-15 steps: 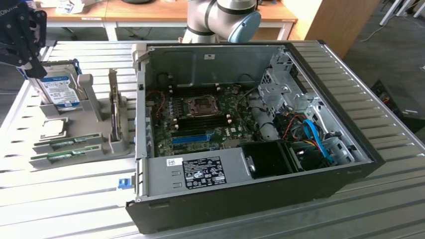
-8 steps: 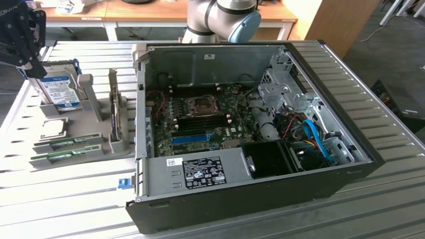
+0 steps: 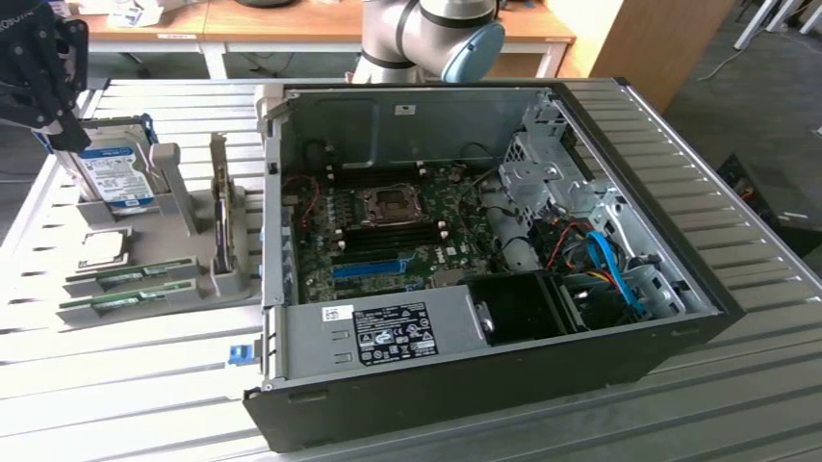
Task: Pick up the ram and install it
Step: 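Pick up the ram and move it above insertion slot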
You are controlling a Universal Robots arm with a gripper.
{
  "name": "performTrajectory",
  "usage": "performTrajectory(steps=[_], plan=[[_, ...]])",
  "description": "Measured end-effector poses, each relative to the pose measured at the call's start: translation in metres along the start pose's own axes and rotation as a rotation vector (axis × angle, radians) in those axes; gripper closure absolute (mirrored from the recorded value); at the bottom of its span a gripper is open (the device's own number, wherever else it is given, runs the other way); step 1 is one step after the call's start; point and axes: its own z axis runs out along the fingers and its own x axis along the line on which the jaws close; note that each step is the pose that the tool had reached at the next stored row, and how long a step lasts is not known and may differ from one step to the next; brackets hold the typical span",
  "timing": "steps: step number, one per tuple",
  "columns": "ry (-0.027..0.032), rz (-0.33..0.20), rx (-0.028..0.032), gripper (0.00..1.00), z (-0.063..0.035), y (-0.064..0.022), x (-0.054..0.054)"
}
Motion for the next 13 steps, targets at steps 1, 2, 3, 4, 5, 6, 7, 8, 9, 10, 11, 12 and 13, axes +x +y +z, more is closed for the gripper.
performTrajectory(steps=[1, 2, 3, 4, 5, 6, 7, 8, 9, 10, 11, 12, 13], plan=[[0.0002, -0.012, -0.0002, 0.89, 0.0000, 0.0000, 0.0000], [0.0004, -0.025, -0.0004, 0.89, 0.0000, 0.0000, 0.0000], [0.0006, -0.040, -0.0006, 0.89, 0.0000, 0.0000, 0.0000], [0.0008, -0.054, -0.0008, 0.89, 0.0000, 0.0000, 0.0000], [0.0010, -0.068, -0.0010, 0.89, 0.0000, 0.0000, 0.0000], [0.0012, -0.082, -0.0012, 0.89, 0.0000, 0.0000, 0.0000], [0.0014, -0.096, -0.0014, 0.89, -0.0001, 0.0000, 0.0000], [0.0016, -0.110, -0.0015, 0.89, 0.0000, 0.0000, 0.0000], [0.0018, -0.125, -0.0018, 0.89, 0.0000, 0.0000, 0.0000], [0.0020, -0.139, -0.0019, 0.89, 0.0000, 0.0000, 0.0000], [0.0022, -0.153, -0.0021, 0.89, 0.0000, 0.0000, 0.0000], [0.0025, -0.167, -0.0023, 0.89, -0.0001, 0.0000, 0.0000], [0.0026, -0.181, -0.0025, 0.89, 0.0000, 0.0000, 0.0000]])
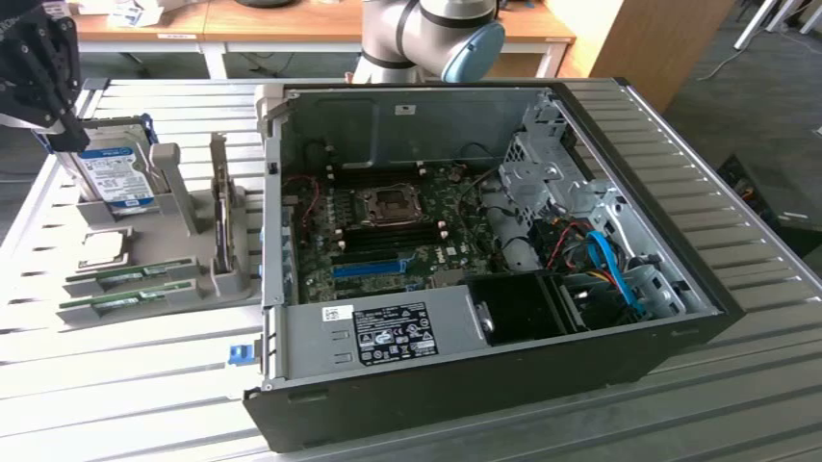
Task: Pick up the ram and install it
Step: 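Pick up the ram and move it above insertion slot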
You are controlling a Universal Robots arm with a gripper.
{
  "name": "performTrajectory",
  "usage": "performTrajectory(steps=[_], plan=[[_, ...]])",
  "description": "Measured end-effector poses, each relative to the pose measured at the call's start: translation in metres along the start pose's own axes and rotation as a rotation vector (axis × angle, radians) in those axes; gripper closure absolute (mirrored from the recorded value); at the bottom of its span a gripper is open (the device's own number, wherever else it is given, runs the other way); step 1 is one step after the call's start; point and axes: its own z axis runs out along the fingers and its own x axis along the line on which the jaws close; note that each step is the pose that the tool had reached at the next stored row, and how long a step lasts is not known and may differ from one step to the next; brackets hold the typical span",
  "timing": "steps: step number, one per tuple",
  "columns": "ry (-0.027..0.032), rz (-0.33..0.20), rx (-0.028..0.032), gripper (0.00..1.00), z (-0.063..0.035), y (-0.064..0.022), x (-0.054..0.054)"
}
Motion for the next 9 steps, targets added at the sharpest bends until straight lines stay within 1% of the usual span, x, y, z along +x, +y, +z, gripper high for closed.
performTrajectory(steps=[9], plan=[[0.0020, -0.138, -0.0017, 0.89, 0.0001, 0.0000, 0.0000]])
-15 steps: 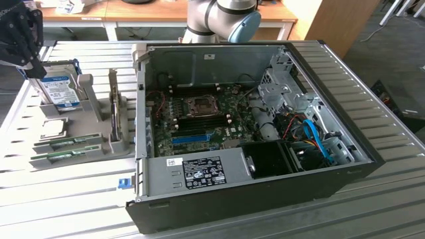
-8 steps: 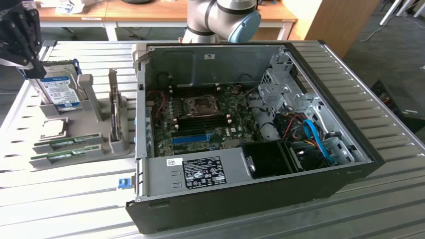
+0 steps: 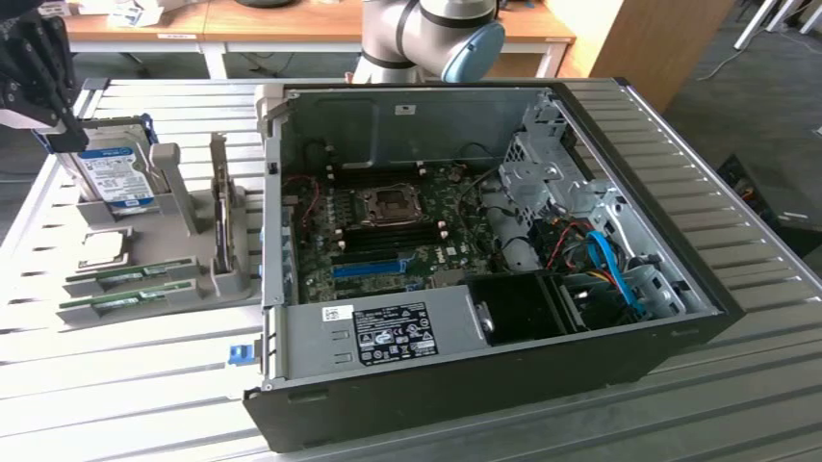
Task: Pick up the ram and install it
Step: 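Pick up the ram and move it above insertion slot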
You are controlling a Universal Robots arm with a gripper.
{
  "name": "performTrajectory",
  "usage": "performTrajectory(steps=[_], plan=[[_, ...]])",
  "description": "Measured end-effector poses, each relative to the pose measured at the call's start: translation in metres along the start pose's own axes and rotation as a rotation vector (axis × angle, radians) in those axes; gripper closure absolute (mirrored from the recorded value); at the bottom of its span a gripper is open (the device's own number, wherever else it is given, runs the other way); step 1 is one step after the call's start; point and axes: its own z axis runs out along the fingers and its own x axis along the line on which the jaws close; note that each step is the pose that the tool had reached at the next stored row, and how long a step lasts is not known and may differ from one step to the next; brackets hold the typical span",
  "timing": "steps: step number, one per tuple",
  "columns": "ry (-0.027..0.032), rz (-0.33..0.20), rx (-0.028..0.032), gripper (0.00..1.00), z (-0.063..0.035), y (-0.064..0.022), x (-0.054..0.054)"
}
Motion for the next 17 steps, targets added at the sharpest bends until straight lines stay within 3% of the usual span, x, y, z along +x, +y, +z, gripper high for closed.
performTrajectory(steps=[17], plan=[[0.0005, -0.032, -0.0005, 0.89, 0.0000, 0.0000, 0.0000]])
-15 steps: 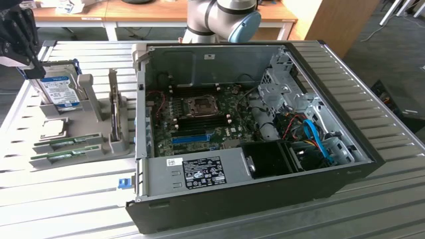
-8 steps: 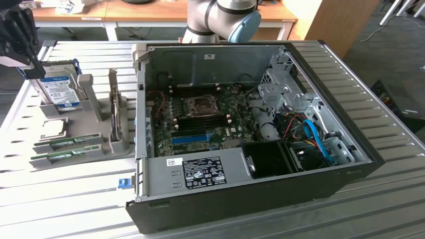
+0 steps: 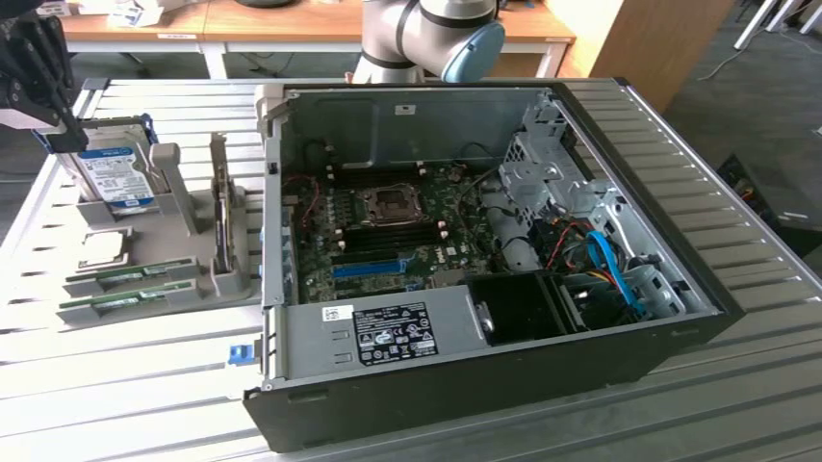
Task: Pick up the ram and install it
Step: 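Pick up the ram and move it above insertion slot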
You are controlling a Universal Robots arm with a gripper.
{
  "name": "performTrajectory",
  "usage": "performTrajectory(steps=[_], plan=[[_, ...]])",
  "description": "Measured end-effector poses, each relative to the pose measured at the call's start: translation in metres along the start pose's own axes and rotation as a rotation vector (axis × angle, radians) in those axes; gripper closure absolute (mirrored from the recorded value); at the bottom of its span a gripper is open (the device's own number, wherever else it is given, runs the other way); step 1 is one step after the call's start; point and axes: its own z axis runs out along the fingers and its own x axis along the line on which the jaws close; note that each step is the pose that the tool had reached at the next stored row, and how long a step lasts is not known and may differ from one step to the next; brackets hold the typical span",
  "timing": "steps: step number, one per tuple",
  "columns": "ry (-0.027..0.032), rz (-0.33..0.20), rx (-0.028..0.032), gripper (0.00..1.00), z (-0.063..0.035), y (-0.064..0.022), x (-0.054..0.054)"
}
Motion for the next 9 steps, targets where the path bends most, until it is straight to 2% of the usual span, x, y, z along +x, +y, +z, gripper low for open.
performTrajectory(steps=[9], plan=[[-0.0001, 0.000, 0.0000, 0.89, 0.0007, 0.0000, 0.0000]])
